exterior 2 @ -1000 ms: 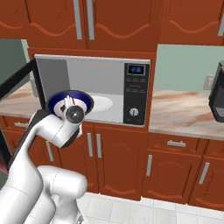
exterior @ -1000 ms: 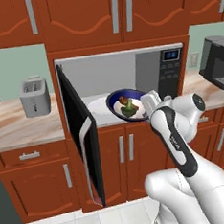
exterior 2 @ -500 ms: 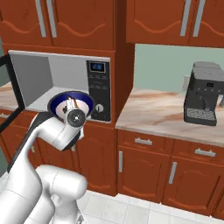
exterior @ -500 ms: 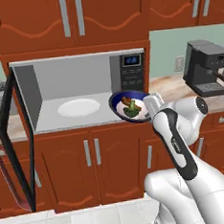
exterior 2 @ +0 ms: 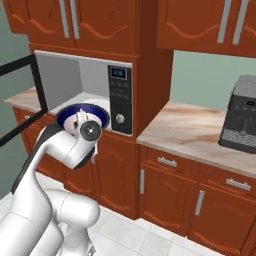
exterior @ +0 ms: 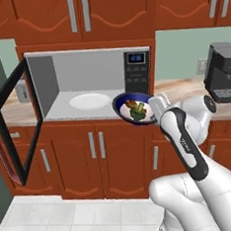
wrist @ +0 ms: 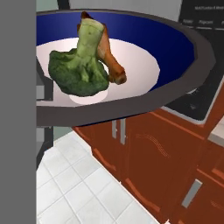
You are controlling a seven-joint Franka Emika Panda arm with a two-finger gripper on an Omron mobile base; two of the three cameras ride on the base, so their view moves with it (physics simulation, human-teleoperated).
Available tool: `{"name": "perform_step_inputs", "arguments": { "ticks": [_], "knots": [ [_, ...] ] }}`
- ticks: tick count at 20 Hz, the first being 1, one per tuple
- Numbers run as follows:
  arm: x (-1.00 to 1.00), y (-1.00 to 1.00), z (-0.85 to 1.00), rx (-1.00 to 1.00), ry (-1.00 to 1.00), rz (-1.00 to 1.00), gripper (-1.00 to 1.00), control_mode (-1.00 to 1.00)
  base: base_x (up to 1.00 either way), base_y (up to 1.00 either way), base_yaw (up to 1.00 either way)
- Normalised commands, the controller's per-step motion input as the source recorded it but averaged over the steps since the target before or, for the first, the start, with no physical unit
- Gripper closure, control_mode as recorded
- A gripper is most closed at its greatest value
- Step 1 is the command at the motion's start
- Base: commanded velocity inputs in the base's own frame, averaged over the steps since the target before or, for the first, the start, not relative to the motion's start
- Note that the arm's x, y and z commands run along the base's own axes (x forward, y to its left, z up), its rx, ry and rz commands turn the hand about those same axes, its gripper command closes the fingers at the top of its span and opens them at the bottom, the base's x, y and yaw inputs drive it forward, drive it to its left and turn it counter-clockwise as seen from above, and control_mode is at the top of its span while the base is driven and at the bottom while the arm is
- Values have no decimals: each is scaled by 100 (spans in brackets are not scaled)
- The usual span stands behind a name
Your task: The microwave is finished heating the chicken drumstick and broccoli. Take the bowl containing the food and place it on the dining counter.
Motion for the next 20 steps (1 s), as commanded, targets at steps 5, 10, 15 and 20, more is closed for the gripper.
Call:
{"name": "perform_step_inputs", "arguments": {
  "ticks": [5, 10, 15, 20],
  "knots": [
    [0, 0, 0, 0, 0, 0, 100, 100, -63, -19, 99],
    [0, 0, 0, 0, 0, 0, 100, 100, -97, 0, 77],
    [0, 0, 0, 0, 0, 0, 100, 100, -30, 1, 82],
    [0, 0, 0, 0, 0, 0, 100, 100, 0, 0, 96]
  ]
}}
